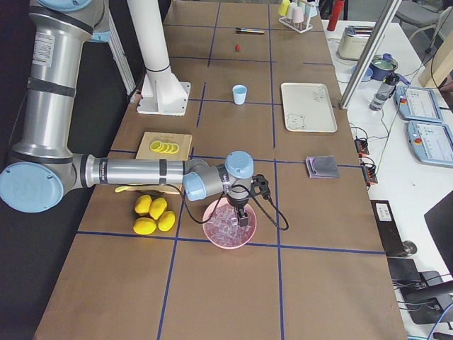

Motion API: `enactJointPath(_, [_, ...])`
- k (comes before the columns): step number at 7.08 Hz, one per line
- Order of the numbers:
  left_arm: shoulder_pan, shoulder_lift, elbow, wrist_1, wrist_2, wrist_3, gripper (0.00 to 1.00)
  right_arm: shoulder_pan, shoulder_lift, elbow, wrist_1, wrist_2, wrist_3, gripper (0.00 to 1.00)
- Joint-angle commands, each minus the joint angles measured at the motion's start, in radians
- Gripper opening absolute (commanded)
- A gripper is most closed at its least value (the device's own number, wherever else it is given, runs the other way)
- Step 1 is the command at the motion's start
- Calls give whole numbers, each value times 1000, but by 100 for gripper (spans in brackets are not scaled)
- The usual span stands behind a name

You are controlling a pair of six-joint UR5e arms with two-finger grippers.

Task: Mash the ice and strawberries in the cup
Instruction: 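Grasp another ice cube from the pink bowl with the right gripper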

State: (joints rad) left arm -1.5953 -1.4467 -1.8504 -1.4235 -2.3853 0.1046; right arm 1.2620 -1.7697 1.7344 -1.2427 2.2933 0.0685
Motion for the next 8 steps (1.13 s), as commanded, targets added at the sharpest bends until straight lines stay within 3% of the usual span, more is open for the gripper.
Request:
enactJointPath(1, [0,0,-1,0,0,1,100,-38,-5,-4,0,-21,-13,94])
enactJointPath(4, [0,0,-1,0,0,1,100,-39,-10,-25,0,-63,-25,90])
enactJointPath(8, [0,0,-10,0,0,0,100,-62,-1,-42,0,-83,-18,66])
